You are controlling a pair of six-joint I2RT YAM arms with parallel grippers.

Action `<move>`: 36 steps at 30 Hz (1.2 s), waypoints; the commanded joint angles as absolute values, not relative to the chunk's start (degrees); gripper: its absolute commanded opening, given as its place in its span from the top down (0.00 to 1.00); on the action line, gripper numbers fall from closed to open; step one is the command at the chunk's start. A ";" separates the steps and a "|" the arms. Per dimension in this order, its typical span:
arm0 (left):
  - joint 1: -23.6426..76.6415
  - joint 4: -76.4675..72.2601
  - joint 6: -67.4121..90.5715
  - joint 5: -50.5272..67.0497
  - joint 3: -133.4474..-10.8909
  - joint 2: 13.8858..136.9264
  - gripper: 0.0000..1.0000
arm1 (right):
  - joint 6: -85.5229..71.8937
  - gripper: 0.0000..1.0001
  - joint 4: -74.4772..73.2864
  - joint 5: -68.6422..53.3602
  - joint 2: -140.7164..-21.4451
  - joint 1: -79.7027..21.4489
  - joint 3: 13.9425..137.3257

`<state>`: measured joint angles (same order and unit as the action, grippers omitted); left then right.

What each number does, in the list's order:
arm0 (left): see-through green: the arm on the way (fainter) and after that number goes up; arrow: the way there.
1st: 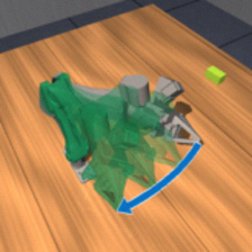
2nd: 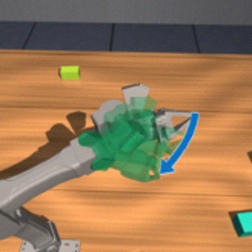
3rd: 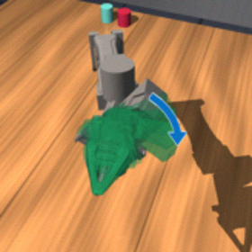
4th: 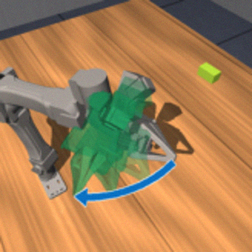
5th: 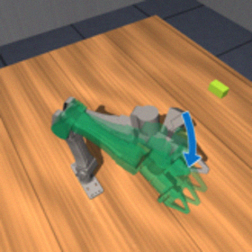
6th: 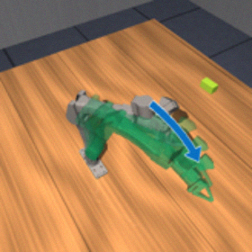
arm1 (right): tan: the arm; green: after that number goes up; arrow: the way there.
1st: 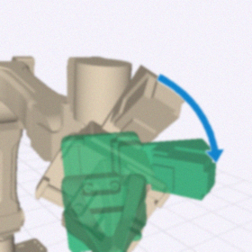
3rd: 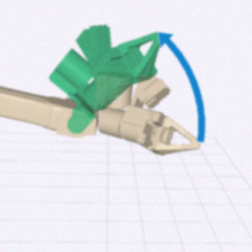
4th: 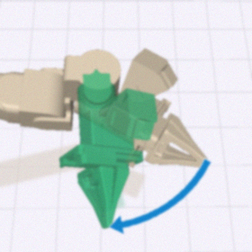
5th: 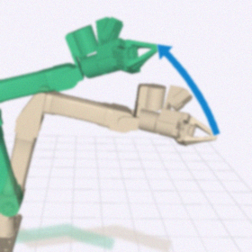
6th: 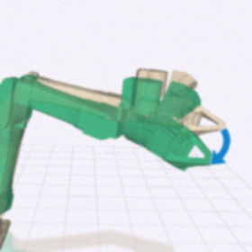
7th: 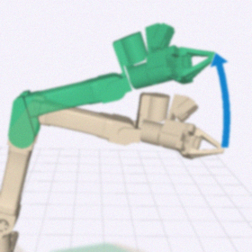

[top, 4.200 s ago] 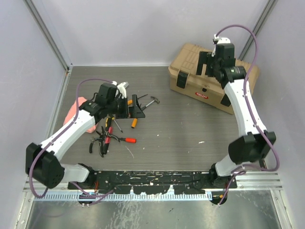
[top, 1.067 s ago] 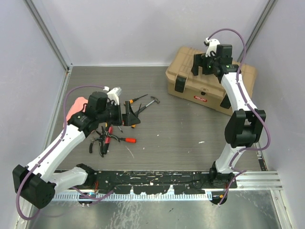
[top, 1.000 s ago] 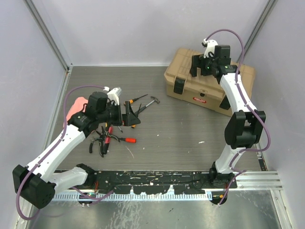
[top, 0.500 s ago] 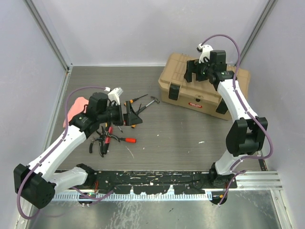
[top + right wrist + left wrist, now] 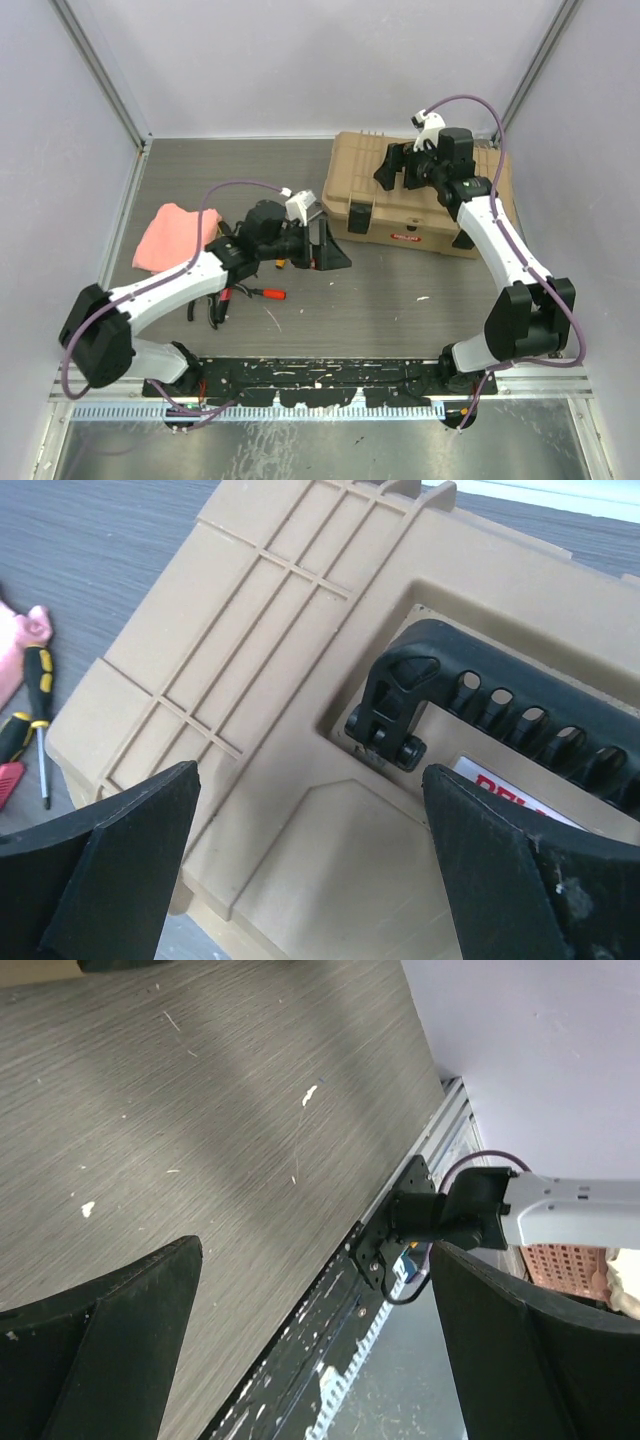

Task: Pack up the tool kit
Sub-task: Move the toolbox to the center of the board.

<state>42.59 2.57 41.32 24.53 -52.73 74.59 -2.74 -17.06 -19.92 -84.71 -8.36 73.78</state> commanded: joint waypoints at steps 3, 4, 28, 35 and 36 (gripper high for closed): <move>44.72 -10.75 45.68 20.54 -57.57 81.78 0.02 | -9.49 0.02 -33.43 -26.41 -83.26 -10.92 66.82; 44.66 -11.22 45.63 20.12 -58.36 82.92 0.01 | -9.17 0.02 -33.81 -26.20 -82.97 -10.93 66.32; 37.85 1.56 41.34 17.12 -75.67 99.40 0.26 | -7.22 0.07 -40.57 -25.17 -81.04 -11.92 63.55; 35.97 3.37 41.14 17.70 -78.29 100.92 0.26 | -8.82 0.09 -41.92 -26.14 -79.13 -14.97 62.99; 35.68 3.34 41.28 17.86 -78.43 100.98 0.26 | -9.07 0.09 -42.03 -26.11 -78.78 -15.33 62.82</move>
<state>39.18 5.06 43.11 24.73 -76.16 98.63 -1.65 -17.74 -18.90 -78.30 -11.00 67.92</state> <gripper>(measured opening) 0.739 0.920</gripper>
